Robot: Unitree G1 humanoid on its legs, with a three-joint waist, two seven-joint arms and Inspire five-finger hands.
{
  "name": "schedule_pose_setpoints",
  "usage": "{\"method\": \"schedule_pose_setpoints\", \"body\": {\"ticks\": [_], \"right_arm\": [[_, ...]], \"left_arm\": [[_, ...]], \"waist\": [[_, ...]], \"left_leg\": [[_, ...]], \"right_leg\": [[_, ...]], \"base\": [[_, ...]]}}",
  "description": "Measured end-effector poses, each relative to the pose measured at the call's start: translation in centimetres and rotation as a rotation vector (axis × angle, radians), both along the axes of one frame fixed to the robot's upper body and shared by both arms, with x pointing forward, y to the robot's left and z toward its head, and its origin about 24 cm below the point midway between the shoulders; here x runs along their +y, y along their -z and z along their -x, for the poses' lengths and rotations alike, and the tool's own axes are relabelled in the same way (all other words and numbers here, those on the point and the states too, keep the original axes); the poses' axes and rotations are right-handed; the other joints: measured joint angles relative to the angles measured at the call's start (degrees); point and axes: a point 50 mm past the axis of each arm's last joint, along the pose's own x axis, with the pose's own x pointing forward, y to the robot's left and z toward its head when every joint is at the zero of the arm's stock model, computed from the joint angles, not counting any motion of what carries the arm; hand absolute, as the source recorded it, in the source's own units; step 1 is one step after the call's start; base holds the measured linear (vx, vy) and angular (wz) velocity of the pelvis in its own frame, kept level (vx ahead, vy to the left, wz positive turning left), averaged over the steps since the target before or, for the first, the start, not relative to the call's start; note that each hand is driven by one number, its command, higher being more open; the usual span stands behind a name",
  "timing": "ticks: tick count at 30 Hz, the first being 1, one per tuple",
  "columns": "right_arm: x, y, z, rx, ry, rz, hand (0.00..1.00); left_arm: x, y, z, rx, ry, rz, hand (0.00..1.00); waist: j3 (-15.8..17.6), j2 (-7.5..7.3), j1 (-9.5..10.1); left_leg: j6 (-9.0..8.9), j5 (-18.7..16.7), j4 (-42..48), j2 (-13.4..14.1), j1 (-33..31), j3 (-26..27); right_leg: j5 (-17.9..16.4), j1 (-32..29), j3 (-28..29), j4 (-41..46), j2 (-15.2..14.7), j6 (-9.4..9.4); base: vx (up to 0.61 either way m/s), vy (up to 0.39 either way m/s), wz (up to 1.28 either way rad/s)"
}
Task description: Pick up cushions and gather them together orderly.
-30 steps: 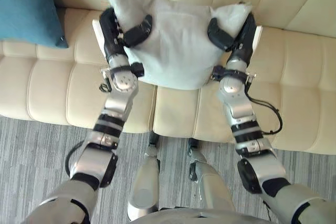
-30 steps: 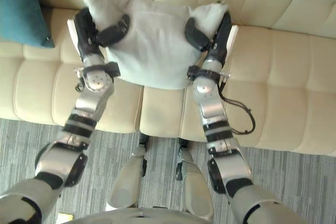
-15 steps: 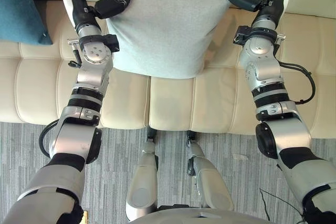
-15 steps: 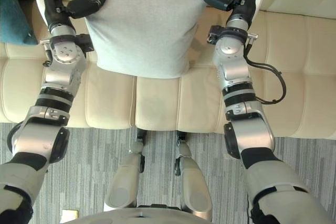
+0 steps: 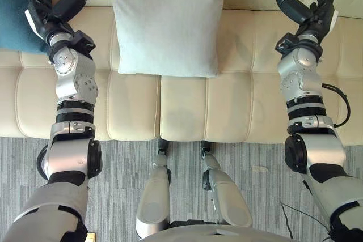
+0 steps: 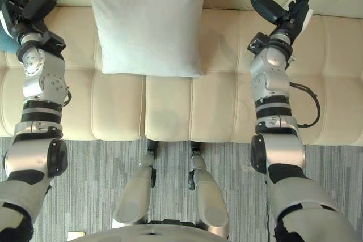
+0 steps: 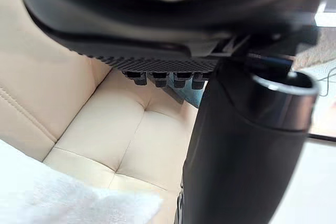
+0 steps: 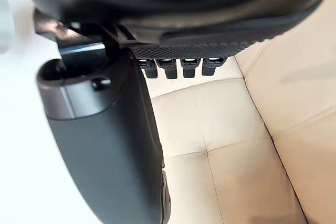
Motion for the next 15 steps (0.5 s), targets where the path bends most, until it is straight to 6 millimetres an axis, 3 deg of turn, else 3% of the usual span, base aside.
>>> {"method": "schedule_pose_setpoints", "body": {"ticks": [5, 11, 15], "right_arm": [[-2.3, 1.9, 0.7, 0.013, 0.044, 0.002, 1.00], [-3.9, 5.3, 1.9, 0.051, 0.059, -0.049, 1.00], [-5.3, 9.7, 4.8, 0.064, 0.093, -0.089, 1.00]], "left_arm": [[2.2, 1.5, 0.9, -0.030, -0.014, 0.127, 1.00], [2.8, 3.8, 1.6, -0.011, -0.003, 0.175, 1.00], [1.4, 8.7, 3.6, 0.031, 0.027, 0.165, 1.00]], "waist": [[0.00, 0.01, -0.16], [0.00, 0.01, -0.20], [-0.23, 0.38, 0.01]], "left_leg": [[0.00, 0.00, -0.42, 0.00, 1.21, 0.00], [0.02, 0.07, -0.89, 0.00, 1.48, 0.00], [0.02, 0.06, -1.01, -0.07, 2.00, 0.07]], "right_leg": [[0.00, 0.79, 0.41, -0.01, 0.01, 0.00], [0.06, 0.77, 0.70, -0.01, 0.03, -0.01], [0.02, 1.16, 0.98, -0.01, -0.05, 0.03]], "base": [[0.02, 0.018, -0.04], [0.01, 0.012, -0.01], [0.06, 0.034, -0.03]]}}
